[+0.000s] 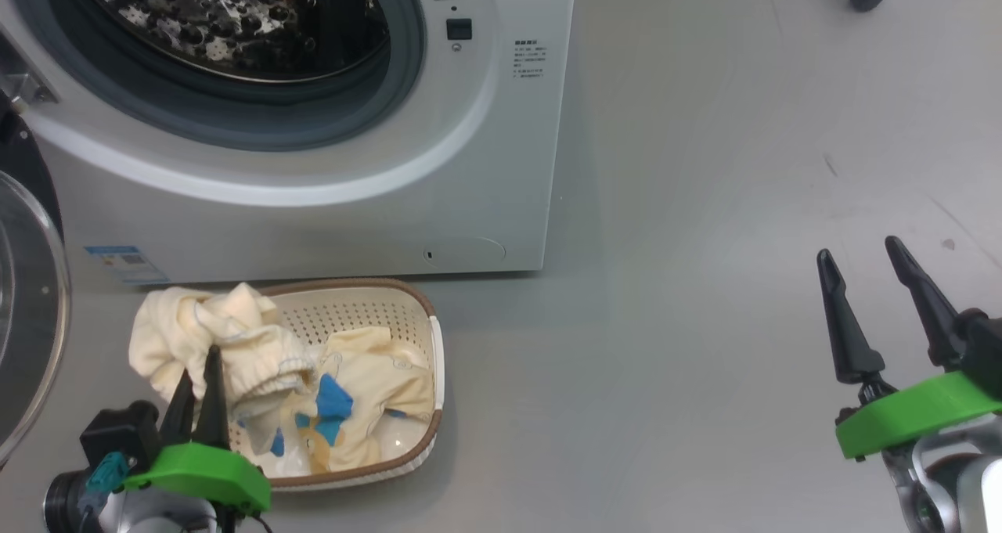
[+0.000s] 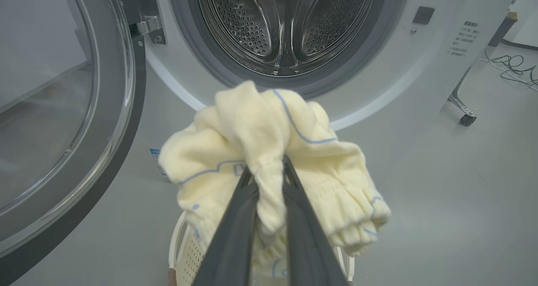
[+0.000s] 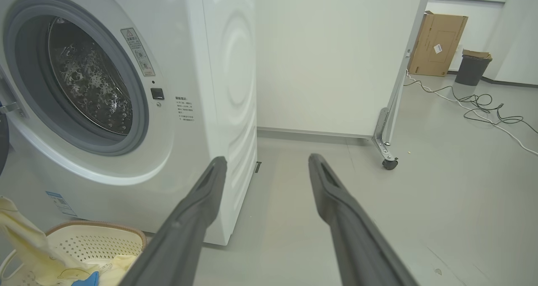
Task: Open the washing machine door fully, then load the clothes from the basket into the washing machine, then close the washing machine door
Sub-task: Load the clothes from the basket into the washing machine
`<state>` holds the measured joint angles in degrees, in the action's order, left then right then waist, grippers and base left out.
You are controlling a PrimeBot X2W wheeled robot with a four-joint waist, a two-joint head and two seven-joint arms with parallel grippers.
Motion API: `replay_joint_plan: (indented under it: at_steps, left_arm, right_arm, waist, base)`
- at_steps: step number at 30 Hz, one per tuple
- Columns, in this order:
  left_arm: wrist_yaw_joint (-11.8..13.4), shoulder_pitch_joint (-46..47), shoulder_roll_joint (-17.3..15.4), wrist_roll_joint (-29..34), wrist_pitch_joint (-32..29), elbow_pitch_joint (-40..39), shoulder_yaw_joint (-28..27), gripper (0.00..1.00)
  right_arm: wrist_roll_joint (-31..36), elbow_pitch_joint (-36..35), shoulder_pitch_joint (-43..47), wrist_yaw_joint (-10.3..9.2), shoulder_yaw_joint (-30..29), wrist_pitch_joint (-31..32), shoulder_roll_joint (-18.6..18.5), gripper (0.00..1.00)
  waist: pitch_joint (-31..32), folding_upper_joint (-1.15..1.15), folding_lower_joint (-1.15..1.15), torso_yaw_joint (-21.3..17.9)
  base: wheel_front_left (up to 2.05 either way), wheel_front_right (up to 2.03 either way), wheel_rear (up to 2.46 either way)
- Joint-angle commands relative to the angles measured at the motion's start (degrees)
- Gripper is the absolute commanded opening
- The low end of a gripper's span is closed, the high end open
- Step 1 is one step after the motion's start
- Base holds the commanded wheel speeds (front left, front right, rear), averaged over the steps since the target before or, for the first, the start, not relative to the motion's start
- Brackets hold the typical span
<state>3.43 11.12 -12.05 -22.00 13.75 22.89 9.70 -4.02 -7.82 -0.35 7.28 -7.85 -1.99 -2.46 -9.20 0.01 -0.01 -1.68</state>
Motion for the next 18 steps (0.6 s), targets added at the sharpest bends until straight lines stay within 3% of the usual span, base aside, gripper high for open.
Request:
replay_joint_plan:
  at_steps: [1, 18]
  left_arm:
    - [0.68, 0.37, -2.09, 0.35, -0.19, -3.11, -2.09, 0.0]
    - [2.9, -4.6, -2.89, -0.28, -4.54, -9.83, -1.25, 0.0]
  right_arm:
    - [-0.37, -1.89, -0.27, 0.21, 0.79, 0.32, -0.42, 1.0]
    - [-1.56, -2.1, 2.98, 0.21, 1.77, 1.71, -0.42, 1.0]
  waist:
    - [2.57, -0.01, 0.01, 0.49]
    - [6.48, -0.01, 0.01, 1.49]
  base:
    - [0.0, 0.0, 0.0]
    - [0.0, 0.0, 0.0]
